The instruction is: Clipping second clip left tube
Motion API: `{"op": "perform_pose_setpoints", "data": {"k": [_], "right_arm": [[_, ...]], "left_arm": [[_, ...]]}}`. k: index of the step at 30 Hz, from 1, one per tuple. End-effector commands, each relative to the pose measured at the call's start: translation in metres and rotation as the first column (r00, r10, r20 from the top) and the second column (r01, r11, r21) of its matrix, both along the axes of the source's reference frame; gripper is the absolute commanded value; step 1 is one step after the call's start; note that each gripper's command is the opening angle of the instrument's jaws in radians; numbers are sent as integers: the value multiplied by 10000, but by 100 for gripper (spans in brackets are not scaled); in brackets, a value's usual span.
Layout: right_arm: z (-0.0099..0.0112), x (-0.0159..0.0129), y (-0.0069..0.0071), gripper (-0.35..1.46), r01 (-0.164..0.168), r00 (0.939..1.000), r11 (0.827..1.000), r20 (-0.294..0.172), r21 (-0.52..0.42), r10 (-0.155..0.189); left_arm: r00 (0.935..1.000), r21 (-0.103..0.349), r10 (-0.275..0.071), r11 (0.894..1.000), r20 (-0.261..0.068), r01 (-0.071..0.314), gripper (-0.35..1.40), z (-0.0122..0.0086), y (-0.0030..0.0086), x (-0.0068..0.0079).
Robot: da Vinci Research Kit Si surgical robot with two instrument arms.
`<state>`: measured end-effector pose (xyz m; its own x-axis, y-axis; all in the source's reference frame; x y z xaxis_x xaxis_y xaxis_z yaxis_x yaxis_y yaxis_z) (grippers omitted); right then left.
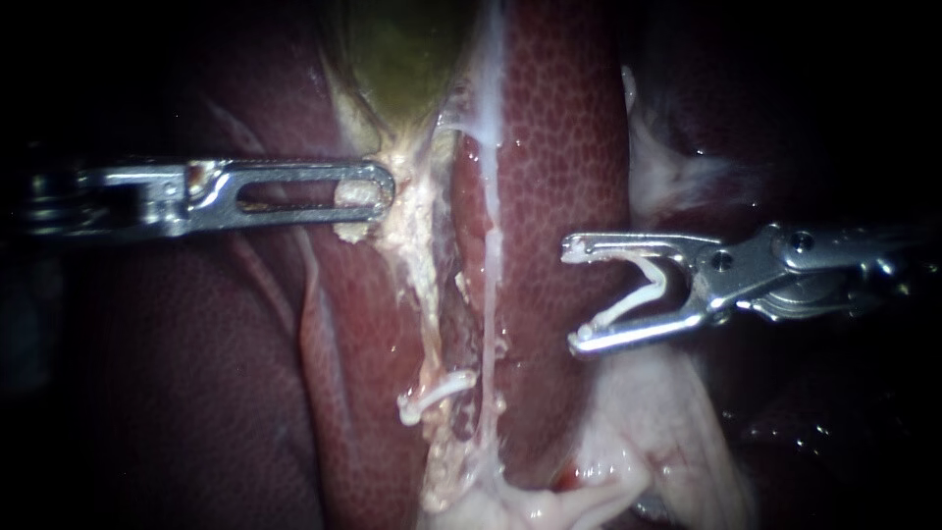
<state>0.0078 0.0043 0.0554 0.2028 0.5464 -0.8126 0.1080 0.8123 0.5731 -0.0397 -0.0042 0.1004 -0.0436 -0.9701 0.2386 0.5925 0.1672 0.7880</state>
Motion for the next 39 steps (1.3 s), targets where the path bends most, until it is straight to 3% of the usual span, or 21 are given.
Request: {"op": "perform_pose_setpoints", "data": {"k": [1, 12, 24, 39], "right_arm": [[0, 0, 0, 60, 0, 10000, 10000, 0, 1, 0], [0, 1, 0, 60, -7, 10000, 10000, 0, 2, 7], [0, 2, 0, 60, -16, 10000, 10000, -2, 2, 16], [1, 5, 0, 60, -39, 10000, 10000, -12, -3, 39]], "left_arm": [[10000, 0, -1, 10000, -1, 1, -35, 0, 0, 0], [9999, 57, 26, 10000, 102, -27, -35, -11, 7, 12], [9980, -53, -559, 9984, 283, 560, -35, -50, 31, 48], [9976, -165, -620, 9979, 300, 625, -35, -60, 33, 55]]}}
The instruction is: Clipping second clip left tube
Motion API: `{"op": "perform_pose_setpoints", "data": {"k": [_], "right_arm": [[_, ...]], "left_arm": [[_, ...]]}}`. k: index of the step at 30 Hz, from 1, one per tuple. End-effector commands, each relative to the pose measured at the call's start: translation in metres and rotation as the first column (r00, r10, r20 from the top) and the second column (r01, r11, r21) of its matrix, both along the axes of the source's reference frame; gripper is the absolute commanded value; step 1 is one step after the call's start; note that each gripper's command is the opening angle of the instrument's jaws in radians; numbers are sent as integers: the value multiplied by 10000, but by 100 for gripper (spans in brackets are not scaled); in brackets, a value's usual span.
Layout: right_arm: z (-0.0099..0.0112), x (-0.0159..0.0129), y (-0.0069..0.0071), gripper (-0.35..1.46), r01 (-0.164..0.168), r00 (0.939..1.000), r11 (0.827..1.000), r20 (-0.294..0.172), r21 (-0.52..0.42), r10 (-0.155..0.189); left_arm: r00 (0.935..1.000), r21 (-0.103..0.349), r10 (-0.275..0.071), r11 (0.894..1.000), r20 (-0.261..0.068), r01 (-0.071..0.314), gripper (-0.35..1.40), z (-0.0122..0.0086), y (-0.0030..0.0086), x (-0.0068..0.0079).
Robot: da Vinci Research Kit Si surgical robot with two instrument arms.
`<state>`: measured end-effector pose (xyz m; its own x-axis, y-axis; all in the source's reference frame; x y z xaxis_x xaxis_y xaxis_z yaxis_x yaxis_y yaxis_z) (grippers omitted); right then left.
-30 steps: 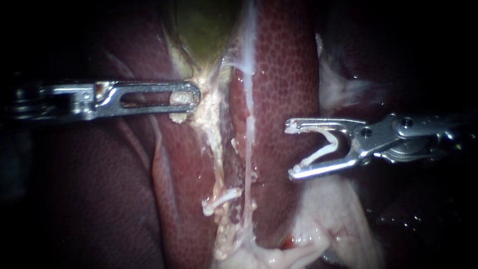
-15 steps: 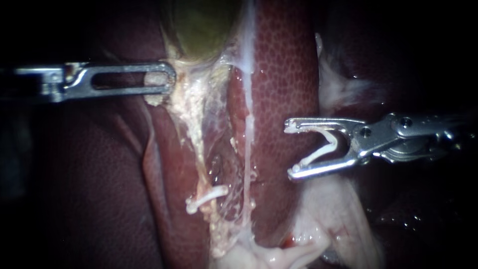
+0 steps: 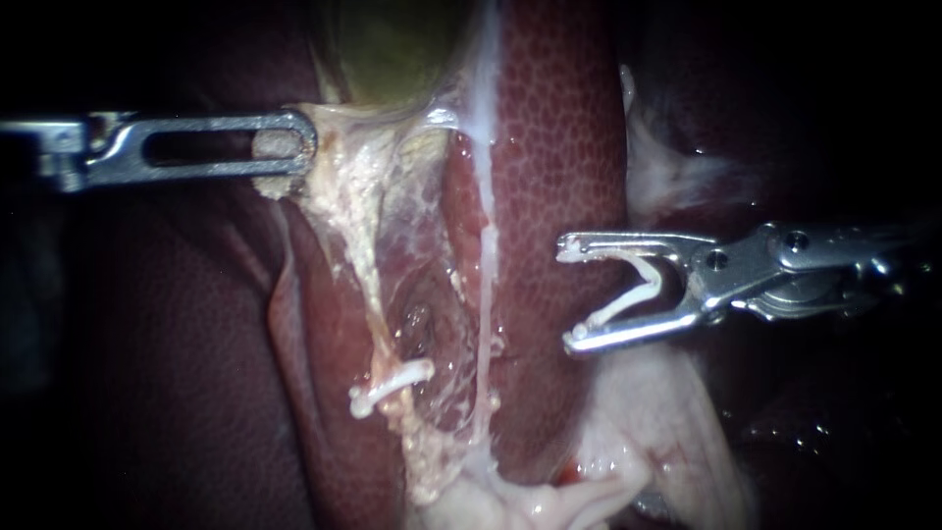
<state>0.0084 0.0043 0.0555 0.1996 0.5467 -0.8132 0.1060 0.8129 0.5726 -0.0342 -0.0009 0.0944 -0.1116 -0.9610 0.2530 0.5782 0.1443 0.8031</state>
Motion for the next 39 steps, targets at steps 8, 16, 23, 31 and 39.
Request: {"op": "perform_pose_setpoints", "data": {"k": [8, 16, 23, 31, 39], "right_arm": [[11, 24, -14, 60, 61, 9997, 10000, -216, -69, -62], [38, 65, -35, 60, 194, 9981, 9997, -575, -128, -201], [63, 98, -54, 60, 383, 9978, 9992, -542, 102, -377], [81, 122, -64, 60, 530, 9976, 9983, -464, 227, -519], [96, 138, -67, 60, 611, 9975, 9976, -384, 335, -598]], "left_arm": [[10000, 0, -1, 10000, -11, 1, -35, -2, -1, 1], [10000, 0, -9, 10000, -18, 9, -35, -3, -2, 0], [10000, -2, -16, 10000, -23, 16, -35, -3, -2, 0], [10000, -5, -28, 10000, -32, 28, -35, -4, -4, -1], [10000, -7, -30, 10000, -34, 30, -35, -5, -4, -1]]}}
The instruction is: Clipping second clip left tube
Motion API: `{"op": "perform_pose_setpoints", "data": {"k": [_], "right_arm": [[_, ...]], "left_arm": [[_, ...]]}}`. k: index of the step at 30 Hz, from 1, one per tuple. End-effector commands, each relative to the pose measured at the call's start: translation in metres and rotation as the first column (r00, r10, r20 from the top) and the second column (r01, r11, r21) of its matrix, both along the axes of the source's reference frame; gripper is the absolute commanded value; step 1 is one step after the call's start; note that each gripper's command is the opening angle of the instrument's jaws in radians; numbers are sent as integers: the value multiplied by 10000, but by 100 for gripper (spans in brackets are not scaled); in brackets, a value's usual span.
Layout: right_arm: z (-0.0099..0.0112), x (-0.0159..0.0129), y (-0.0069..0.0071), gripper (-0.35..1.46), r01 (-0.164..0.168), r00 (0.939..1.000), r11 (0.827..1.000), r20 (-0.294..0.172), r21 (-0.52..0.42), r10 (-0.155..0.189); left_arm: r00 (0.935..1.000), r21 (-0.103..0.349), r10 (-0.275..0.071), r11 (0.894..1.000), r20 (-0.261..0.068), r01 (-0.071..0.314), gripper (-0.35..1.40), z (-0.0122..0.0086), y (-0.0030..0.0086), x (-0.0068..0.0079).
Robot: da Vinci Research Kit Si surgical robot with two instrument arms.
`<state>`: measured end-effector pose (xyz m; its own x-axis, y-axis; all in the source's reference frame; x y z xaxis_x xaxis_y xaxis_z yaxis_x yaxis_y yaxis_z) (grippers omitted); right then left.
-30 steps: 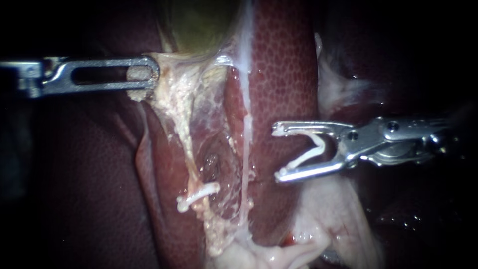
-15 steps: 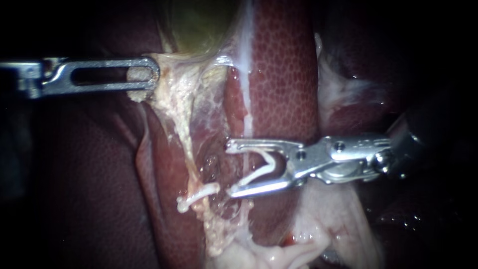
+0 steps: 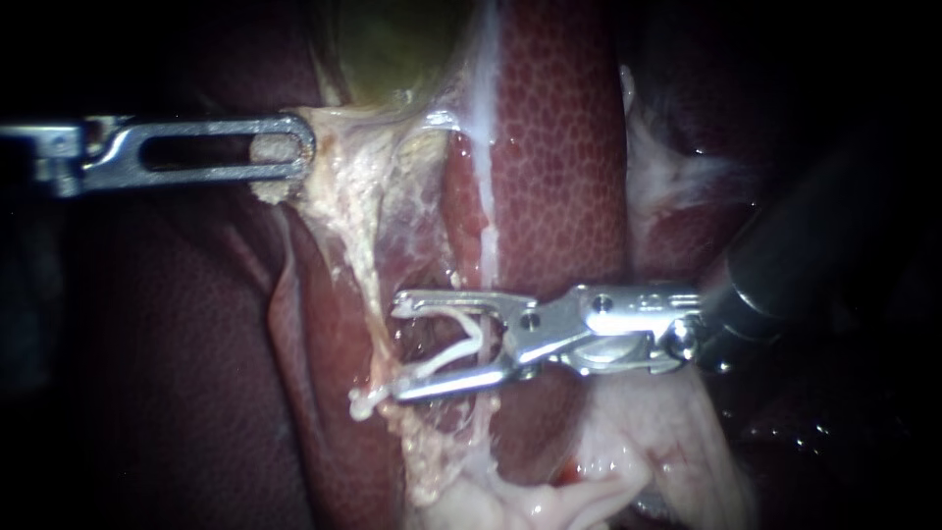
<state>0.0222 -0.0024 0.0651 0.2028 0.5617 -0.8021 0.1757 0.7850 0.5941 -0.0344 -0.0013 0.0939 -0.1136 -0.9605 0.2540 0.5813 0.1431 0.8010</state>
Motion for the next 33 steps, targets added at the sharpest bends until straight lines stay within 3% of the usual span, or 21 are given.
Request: {"op": "perform_pose_setpoints", "data": {"k": [1, 12, 23, 33], "right_arm": [[2, 2, -2, 60, 28, 10000, 10000, -16, 4, -28], [14, 16, -13, 60, 366, 9993, 9986, -121, 383, -362], [9, 22, -18, 60, 949, 9949, 9918, -436, 859, -914], [21, 42, -26, 58, 1266, 9911, 9860, -559, 1089, -1211]], "left_arm": [[10000, 0, -2, 10000, -2, 2, -35, 0, 0, 0], [10000, -1, -3, 10000, -3, 3, -35, 0, 0, 0], [10000, -2, -6, 10000, -5, 6, -35, 0, 0, -1], [10000, -1, -31, 10000, -21, 31, -35, -1, -1, -4]]}}
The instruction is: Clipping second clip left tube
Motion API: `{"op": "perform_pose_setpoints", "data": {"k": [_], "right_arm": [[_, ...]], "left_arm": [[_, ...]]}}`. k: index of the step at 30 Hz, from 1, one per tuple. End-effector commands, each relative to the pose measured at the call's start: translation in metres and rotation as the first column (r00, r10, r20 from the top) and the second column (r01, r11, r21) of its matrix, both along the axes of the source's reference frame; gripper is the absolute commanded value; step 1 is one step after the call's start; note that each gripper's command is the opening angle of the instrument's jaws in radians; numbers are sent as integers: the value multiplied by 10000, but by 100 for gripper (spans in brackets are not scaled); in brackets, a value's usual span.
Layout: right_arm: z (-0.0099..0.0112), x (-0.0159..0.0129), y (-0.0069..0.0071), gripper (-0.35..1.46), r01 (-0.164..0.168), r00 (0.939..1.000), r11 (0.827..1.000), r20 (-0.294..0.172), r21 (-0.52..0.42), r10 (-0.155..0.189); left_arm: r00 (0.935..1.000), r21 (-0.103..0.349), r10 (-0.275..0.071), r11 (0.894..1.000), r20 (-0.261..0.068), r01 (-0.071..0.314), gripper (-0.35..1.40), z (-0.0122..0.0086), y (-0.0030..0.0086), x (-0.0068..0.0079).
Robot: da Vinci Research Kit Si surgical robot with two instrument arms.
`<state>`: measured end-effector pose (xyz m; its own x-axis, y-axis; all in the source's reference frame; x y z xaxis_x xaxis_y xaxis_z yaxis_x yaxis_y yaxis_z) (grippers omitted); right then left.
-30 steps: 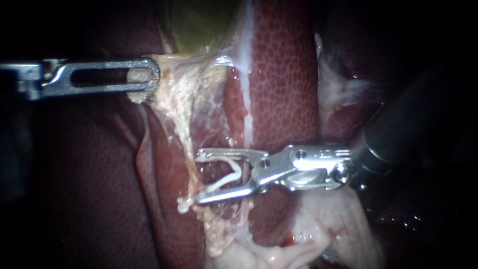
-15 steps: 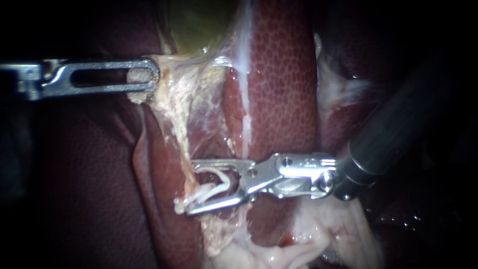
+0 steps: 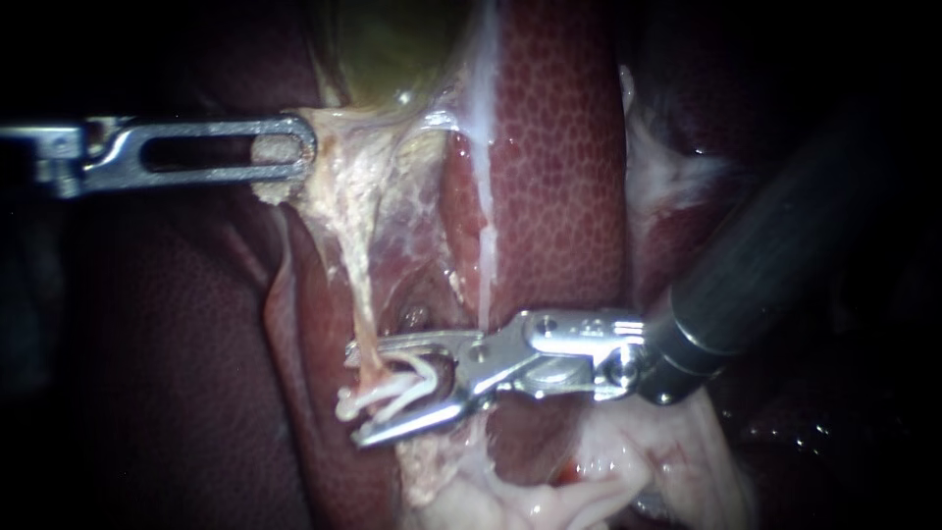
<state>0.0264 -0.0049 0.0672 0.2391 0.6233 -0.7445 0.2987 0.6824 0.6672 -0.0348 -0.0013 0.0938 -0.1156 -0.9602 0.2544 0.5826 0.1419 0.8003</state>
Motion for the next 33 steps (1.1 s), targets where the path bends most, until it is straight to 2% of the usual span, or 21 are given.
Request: {"op": "perform_pose_setpoints", "data": {"k": [1, 10, 17, 25, 33], "right_arm": [[1, 2, -1, 58, 3, 10000, 10000, 13, 16, -3], [2, 5, 0, 58, -58, 10000, 10000, 72, 51, 57], [4, 3, 1, 51, -49, 10000, 10000, 66, 51, 48], [8, -4, 2, 10, 21, 10000, 10000, 76, 96, -22], [8, -7, 2, -23, 85, 9998, 9998, 181, 180, -88]], "left_arm": [[10000, 1, -9, 10000, -10, 9, -35, 0, 0, 0], [10000, 1, -10, 10000, -11, 10, -35, -1, -1, 0], [10000, 1, -10, 10000, -11, 10, -35, -1, -1, 0], [10000, 1, -10, 10000, -12, 10, -35, -1, -1, 0], [10000, 0, -11, 10000, -13, 11, -35, 0, 0, 0]]}}
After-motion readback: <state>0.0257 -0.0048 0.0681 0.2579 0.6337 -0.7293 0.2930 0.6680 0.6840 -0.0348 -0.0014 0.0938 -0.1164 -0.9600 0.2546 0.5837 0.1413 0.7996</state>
